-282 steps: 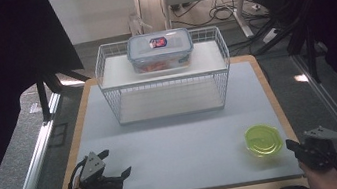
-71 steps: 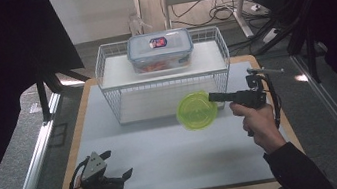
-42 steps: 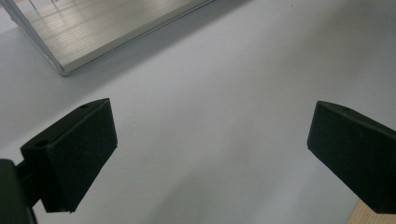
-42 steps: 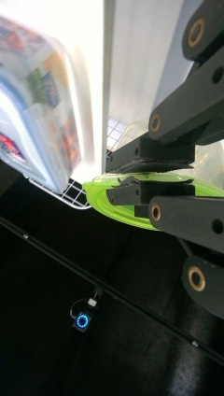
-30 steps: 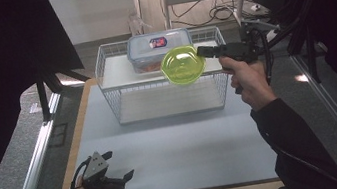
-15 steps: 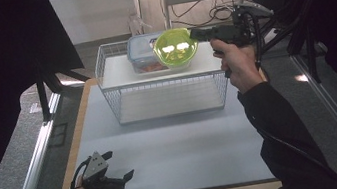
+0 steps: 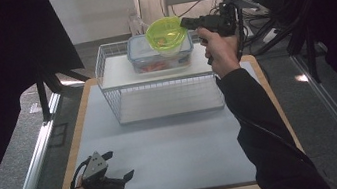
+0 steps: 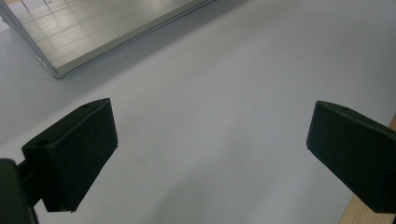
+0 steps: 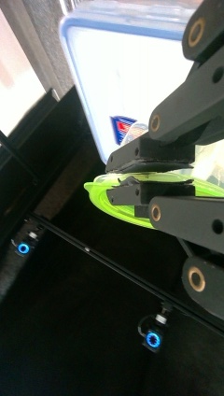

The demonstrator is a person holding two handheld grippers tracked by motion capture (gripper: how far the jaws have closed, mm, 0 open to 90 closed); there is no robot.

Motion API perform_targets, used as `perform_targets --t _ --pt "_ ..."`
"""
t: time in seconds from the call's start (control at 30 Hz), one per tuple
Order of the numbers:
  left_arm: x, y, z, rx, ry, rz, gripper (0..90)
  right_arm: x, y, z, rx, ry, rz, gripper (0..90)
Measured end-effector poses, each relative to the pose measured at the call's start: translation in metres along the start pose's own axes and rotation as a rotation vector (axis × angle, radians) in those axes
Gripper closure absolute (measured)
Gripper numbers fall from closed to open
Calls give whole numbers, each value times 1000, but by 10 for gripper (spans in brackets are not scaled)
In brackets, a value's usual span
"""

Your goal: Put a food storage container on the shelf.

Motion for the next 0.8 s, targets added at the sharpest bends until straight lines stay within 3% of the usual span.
perform_targets --t 0.2,0.3,0.43,0.53,0.67,0.8 --pt "0 0 0 5 -2 -1 18 -5 -9 11 28 -34 22 835" --pt "0 0 0 7 -2 0 18 -7 -10 15 61 -36 -5 816" --pt "0 -1 0 7 1 4 18 -8 -11 17 131 -39 -70 779" --pt "0 -1 0 8 2 5 19 -10 -10 17 178 -35 -135 677" --pt "0 -1 0 7 2 7 19 -14 -6 8 195 -42 -212 576" --pt "0 -1 0 2 3 10 19 -14 1 -8 227 -46 -309 567"
Point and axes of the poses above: each handheld gripper's, and its own axes: z roughly forward along the jaws, x roughly out of its underside, y roughly to its left, the point moved 5 cm from there along z, roughly forward along the jaws, and after that the axes turned 3 degrees about -z, right-handed, at the moved point
